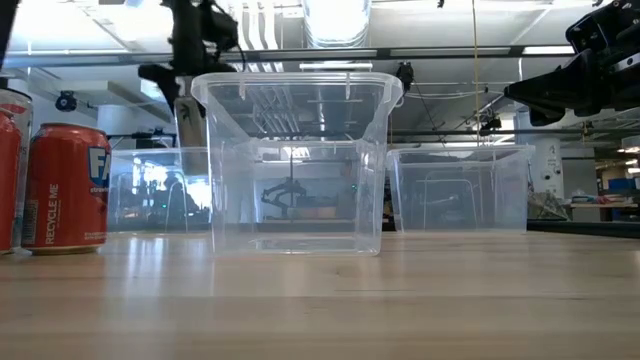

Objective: Sort soda cans
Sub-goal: Put the white-pink soda can into the left transparent bin

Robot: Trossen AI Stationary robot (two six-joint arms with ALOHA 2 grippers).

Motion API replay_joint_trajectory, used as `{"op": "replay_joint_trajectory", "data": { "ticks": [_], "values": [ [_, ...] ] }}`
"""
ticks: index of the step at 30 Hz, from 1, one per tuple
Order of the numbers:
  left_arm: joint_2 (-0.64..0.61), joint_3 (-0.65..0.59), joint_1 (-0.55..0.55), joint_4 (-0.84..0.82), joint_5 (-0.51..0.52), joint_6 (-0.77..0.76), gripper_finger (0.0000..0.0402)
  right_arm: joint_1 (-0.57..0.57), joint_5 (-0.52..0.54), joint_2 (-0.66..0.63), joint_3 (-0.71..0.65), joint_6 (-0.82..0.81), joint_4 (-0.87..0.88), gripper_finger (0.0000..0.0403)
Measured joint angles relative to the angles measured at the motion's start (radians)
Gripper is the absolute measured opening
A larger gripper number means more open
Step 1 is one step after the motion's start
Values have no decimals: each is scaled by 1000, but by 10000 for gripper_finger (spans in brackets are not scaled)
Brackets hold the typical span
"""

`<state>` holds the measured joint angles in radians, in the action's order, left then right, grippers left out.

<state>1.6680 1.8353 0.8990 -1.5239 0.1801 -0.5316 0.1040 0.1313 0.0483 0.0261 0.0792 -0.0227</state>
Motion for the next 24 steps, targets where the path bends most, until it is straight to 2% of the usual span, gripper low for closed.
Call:
{"op": "replay_joint_trajectory", "data": {
  "ticks": [6, 17, 24],
  "values": [
    [90, 12, 20, -30, -93, 34, 249, 0, 0, 0, 0, 0, 0, 29],
    [190, -8, 26, -46, -115, 59, 249, 0, 0, 0, 0, 0, 0, 29],
    [165, -1, 27, -47, -115, 79, 249, 0, 0, 0, 0, 0, 0, 29]
  ]
}}
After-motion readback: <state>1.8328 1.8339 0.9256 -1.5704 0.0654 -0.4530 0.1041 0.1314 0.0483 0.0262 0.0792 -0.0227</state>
